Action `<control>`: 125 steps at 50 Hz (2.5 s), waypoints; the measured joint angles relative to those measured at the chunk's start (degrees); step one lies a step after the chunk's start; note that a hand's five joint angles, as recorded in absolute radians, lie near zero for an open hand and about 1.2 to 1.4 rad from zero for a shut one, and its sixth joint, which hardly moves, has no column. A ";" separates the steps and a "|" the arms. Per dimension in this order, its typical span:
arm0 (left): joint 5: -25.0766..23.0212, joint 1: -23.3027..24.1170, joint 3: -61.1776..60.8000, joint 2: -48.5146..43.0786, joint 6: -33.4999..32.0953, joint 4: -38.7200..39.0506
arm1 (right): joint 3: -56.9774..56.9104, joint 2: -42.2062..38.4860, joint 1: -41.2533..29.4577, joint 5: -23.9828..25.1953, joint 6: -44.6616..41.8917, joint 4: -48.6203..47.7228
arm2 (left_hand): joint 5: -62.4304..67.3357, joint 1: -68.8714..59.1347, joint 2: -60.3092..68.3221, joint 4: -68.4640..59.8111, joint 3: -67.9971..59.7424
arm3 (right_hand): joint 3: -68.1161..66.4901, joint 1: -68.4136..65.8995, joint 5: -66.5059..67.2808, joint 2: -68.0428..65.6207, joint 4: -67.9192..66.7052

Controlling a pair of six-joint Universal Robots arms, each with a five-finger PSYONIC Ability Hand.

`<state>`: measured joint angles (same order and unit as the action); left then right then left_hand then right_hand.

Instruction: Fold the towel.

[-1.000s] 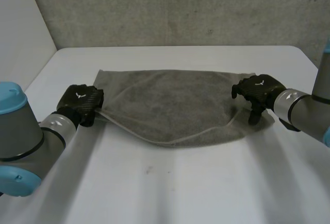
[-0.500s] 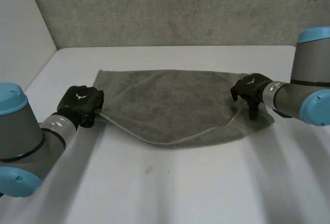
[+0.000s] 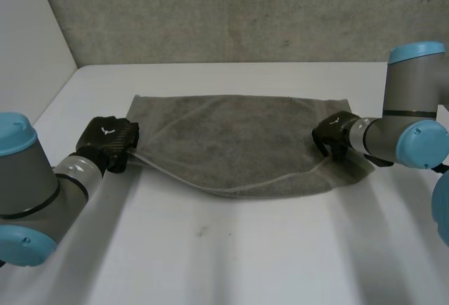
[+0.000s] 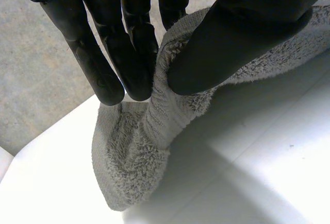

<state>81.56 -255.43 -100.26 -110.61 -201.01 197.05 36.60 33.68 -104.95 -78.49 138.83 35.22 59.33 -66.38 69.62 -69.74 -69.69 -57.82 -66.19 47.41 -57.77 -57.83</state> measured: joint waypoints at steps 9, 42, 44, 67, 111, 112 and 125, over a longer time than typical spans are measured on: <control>0.00 -0.09 -0.06 0.04 0.00 -0.02 | 2.14 2.05 0.13 0.02 -0.13 0.69 | 0.00 0.00 0.00 0.00 0.00 | 3.08 3.65 -1.98 3.05 2.68; 0.00 -0.16 -0.14 -0.04 0.00 0.00 | 3.54 1.70 0.93 -5.09 -0.21 0.02 | 0.00 0.00 0.00 0.00 0.00 | 20.61 23.93 -20.03 20.33 20.61; 0.00 -0.16 -0.15 -0.04 0.00 0.00 | 3.56 1.66 0.95 -5.19 -0.18 -0.01 | 0.00 0.00 0.00 0.00 0.00 | 21.42 24.88 -20.88 21.14 21.47; 0.00 -0.19 -0.23 -0.05 0.00 -0.02 | 3.62 2.31 0.94 -7.02 1.07 -0.26 | 0.00 0.00 0.00 0.00 0.00 | -1.02 -1.65 1.03 -1.61 -1.04; -0.16 -0.05 6.08 27.28 0.22 -12.02 | 23.90 49.85 12.35 14.04 15.17 -5.59 | 0.00 0.00 0.00 0.00 0.00 | -11.79 -13.27 11.81 -11.48 -11.87; -0.24 -0.08 7.10 27.55 0.23 -13.23 | 23.59 50.47 12.44 14.20 15.28 -5.20 | 0.00 0.00 0.00 0.00 0.00 | -11.79 -13.27 11.81 -11.48 -11.87; -3.39 -0.70 23.84 7.38 -0.16 -35.05 | 24.94 40.06 11.08 11.68 9.06 -0.26 | 0.00 0.00 0.00 0.00 0.00 | -11.79 -13.27 11.81 -11.54 -11.87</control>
<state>78.17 -256.13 -76.42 -103.23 -201.17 162.00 61.55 73.74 -93.88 -66.81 147.89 34.96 59.33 -66.38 69.62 -69.74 -69.69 -69.61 -79.46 59.22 -69.31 -69.70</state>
